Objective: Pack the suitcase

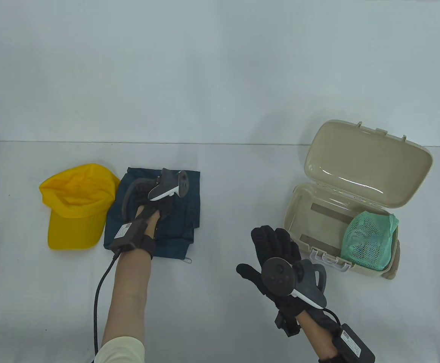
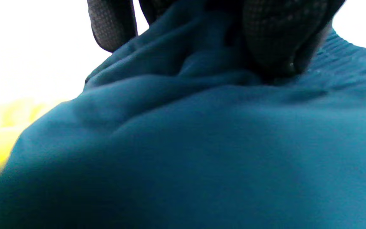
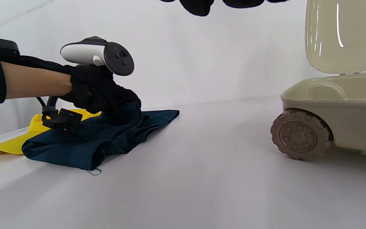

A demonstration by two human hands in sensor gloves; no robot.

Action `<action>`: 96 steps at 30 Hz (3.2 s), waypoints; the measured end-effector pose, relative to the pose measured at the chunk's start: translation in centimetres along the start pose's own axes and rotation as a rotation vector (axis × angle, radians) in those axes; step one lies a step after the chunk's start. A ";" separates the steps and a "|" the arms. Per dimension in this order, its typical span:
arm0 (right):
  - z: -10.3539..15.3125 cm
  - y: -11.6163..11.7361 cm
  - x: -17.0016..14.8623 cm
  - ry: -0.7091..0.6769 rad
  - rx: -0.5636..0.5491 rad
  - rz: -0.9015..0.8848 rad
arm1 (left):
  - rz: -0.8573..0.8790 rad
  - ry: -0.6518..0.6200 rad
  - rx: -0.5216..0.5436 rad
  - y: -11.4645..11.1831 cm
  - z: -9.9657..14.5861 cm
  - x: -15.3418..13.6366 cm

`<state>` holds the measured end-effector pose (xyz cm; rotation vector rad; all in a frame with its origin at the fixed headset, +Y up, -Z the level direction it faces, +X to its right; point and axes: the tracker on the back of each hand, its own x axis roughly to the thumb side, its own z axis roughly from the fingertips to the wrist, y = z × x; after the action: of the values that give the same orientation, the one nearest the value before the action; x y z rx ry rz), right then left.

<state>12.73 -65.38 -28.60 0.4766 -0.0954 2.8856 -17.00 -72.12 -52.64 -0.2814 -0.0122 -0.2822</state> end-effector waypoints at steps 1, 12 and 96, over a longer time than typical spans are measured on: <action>0.0 0.0 0.1 -0.002 0.002 0.004 | 0.003 -0.003 0.005 0.2 0.3 -0.3; 0.1 0.1 0.2 -0.001 -0.006 0.009 | 0.161 0.069 0.223 9.4 5.7 -8.7; -3.5 10.0 -0.8 -0.068 0.380 0.604 | -0.086 -0.016 -0.158 -10.9 17.6 -7.6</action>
<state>10.18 -74.92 -32.43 0.7147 0.3695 3.4946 -26.85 -75.20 -33.18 -0.4409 -0.0182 -0.3673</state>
